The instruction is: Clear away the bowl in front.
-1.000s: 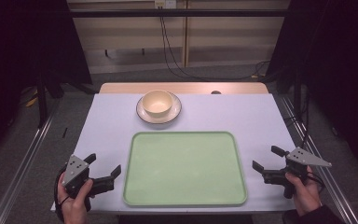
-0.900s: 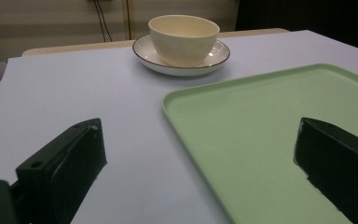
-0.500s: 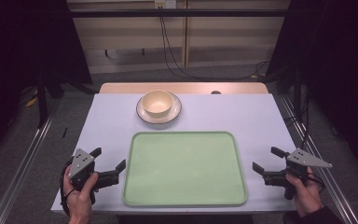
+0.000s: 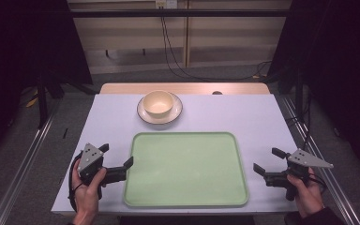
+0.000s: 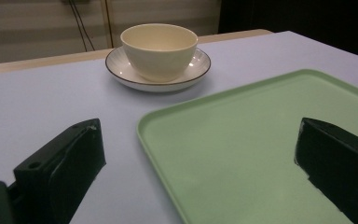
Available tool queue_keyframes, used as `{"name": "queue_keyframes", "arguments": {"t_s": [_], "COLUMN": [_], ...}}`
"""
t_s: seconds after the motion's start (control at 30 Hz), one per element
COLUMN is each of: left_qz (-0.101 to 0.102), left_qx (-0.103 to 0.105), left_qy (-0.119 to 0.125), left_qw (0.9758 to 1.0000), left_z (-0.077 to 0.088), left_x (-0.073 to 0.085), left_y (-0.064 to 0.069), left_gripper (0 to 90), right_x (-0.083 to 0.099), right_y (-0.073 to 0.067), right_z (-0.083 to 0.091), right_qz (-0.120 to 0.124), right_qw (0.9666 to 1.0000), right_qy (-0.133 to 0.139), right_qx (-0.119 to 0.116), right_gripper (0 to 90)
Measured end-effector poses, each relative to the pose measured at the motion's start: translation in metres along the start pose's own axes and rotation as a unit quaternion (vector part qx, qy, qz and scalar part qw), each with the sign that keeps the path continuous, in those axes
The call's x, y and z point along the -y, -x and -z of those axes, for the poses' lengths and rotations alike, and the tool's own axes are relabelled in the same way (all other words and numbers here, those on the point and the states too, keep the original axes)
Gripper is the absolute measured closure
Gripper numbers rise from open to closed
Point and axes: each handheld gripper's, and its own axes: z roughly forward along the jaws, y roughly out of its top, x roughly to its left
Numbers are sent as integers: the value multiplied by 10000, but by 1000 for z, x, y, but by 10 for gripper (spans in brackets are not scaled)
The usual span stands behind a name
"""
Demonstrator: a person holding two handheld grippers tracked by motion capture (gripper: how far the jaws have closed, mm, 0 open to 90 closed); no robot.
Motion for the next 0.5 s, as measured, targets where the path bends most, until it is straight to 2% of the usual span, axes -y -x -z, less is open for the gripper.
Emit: {"name": "queue_keyframes", "arguments": {"t_s": [0.1,0.23,0.4,0.5], "left_qz": [-13,-102,-26,-96], "left_qx": [-16,120,165,223], "left_qy": [-78,-177,-164,-156], "left_qw": [10000,9997,9997,9996], "left_z": [-8,-16,-18,-22], "left_x": [-2,-4,-10,-17], "left_y": [-1,-4,-5,-7], "left_gripper": [23,39,33,36], "right_x": [0,0,0,0], "right_y": [1,0,0,0], "right_z": [1,1,1,1], "right_qz": [-1,-9,17,19], "right_qw": [10000,10000,10000,10000], "right_qy": [67,66,49,55], "right_qx": [-8,-30,-26,-30], "right_gripper": [11,11,11,11]}}
